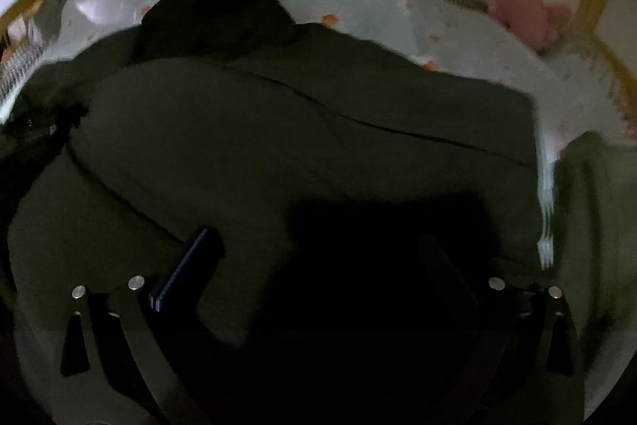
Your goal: Fold large clothes
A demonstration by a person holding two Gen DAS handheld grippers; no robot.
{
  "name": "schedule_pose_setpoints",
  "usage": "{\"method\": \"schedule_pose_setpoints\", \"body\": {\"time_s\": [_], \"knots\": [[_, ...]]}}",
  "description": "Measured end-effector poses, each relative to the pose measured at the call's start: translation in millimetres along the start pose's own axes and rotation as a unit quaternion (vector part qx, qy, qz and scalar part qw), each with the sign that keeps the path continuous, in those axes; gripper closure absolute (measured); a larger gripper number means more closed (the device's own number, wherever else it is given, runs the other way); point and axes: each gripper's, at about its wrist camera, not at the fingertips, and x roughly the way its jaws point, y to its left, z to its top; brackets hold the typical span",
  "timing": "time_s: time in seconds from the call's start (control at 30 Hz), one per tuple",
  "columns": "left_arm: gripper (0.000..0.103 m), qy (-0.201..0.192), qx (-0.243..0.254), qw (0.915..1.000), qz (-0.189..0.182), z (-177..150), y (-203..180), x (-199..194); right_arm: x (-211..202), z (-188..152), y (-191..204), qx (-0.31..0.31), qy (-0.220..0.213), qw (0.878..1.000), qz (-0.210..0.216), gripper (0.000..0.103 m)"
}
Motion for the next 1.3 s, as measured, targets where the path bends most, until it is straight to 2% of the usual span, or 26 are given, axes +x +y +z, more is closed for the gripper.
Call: {"method": "schedule_pose_setpoints", "body": {"time_s": [0.07, 0.1, 0.17, 0.2, 0.27, 0.3, 0.33, 0.37, 0.43, 0.47, 0.53, 0.57, 0.6, 0.63, 0.7, 0.77, 0.8, 0.9, 0.97, 1.03, 1.07, 1.17, 1.23, 1.3], "knots": [[0.004, -0.003, 0.001, 1.0, 0.005, -0.6, -1.5, 2.9, -24.8, -4.1, -10.0, 0.01, -0.005, 0.998, -0.056, 0.003], [0.004, -0.005, 0.002, 1.0, 0.007, -0.4, -2.8, 3.4, -35.9, -6.1, -13.4, 0.017, -0.014, 0.998, -0.055, 0.003], [0.004, -0.008, 0.003, 0.9999, 0.01, -0.2, -3.7, 4.3, -61.1, -11.4, -12.7, 0.029, -0.038, 0.998, -0.027, 0.003], [0.004, -0.009, 0.003, 0.9999, 0.01, -0.1, -3.7, 4.6, -61.8, -13.0, -9.2, 0.025, -0.036, 0.999, -0.02, 0.003], [0.004, -0.011, 0.003, 0.9999, 0.01, -0.8, -3.3, 4.5, -31.3, -23.5, 5.9, -0.012, 0.019, 0.999, -0.023, 0.003], [0.004, -0.012, 0.003, 0.9999, 0.01, -0.9, -2.7, 4.5, -17.4, -31.2, 6.9, -0.011, 0.028, 0.999, -0.012, 0.003], [0.004, -0.012, 0.003, 0.9999, 0.01, -1.1, -2.6, 4.7, -12.1, -39.6, -2.7, 0.032, 0.001, 0.999, 0.013, 0.003], [0.004, -0.013, 0.003, 0.9999, 0.01, -1.0, -2.5, 5.0, -12.2, -42.0, -6.5, 0.052, 0.0, 0.998, 0.022, 0.003], [0.004, -0.017, 0.002, 0.9998, 0.009, -1.3, -2.1, 5.5, -31.9, -49.2, -2.8, 0.087, 0.0, 0.996, 0.004, 0.003], [0.004, -0.02, 0.001, 0.9998, 0.009, -1.2, -1.6, 6.0, -48.7, -57.5, 2.1, 0.093, -0.022, 0.995, 0.011, 0.003], [0.004, -0.022, 0.004, 0.9996, 0.015, -1.1, -3.5, 6.0, -70.3, -80.0, 15.0, 0.095, -0.054, 0.993, 0.038, 0.003], [0.004, -0.021, 0.006, 0.9996, 0.017, -0.6, -4.6, 6.1, -69.7, -91.3, 24.6, 0.08, -0.046, 0.995, 0.029, 0.003], [0.004, -0.019, 0.006, 0.9996, 0.018, -0.1, -4.8, 6.2, -64.8, -107.5, 40.4, 0.041, -0.044, 0.998, -0.005, 0.003], [0.004, -0.017, 0.007, 0.9997, 0.018, 0.5, -5.2, 6.3, -62.3, -120.5, 47.7, 0.019, -0.069, 0.997, -0.025, 0.003], [0.004, -0.003, 0.019, 0.9995, 0.024, 3.8, -8.5, 5.3, -55.8, -135.1, 44.6, 0.034, -0.099, 0.994, -0.016, 0.003], [0.004, 0.031, 0.036, 0.9986, 0.024, 5.7, -9.3, -4.2, -48.5, -137.0, 37.4, 0.045, -0.104, 0.994, -0.004, 0.003], [0.005, 0.034, 0.035, 0.9987, 0.016, 4.6, -6.8, -16.9, -46.1, -135.9, 36.1, 0.047, -0.103, 0.994, -0.001, 0.003], [0.005, 0.001, -0.008, 0.9997, -0.025, -16.1, 10.0, -79.5, -41.6, -135.1, 34.5, 0.051, -0.105, 0.993, 0.006, 0.002], [0.005, 0.009, -0.01, 0.9996, -0.023, -45.8, 11.8, -108.7, -46.2, -139.3, 39.6, 0.053, -0.111, 0.992, 0.007, 0.002], [0.005, 0.041, 0.039, 0.9984, 0.008, -79.1, -3.5, -104.8, -46.8, -135.4, 41.6, 0.054, -0.111, 0.992, 0.004, 0.002], [0.005, 0.044, 0.053, 0.9975, 0.014, -90.8, -8.8, -97.5, -50.8, -136.3, 41.8, 0.053, -0.108, 0.993, -0.005, 0.002], [0.004, -0.009, 0.045, 0.9988, 0.017, -112.3, -9.6, -88.1, -73.2, -135.4, 49.9, 0.077, -0.092, 0.992, -0.033, 0.003], [0.004, -0.021, 0.044, 0.9985, 0.024, -115.3, -10.7, -88.3, -89.7, -145.6, 57.9, 0.079, -0.112, 0.991, 0.002, 0.003], [0.004, -0.024, 0.047, 0.9983, 0.025, -117.5, -11.2, -89.2, -78.6, -154.7, 68.8, 0.057, -0.09, 0.994, -0.006, 0.003]]}}
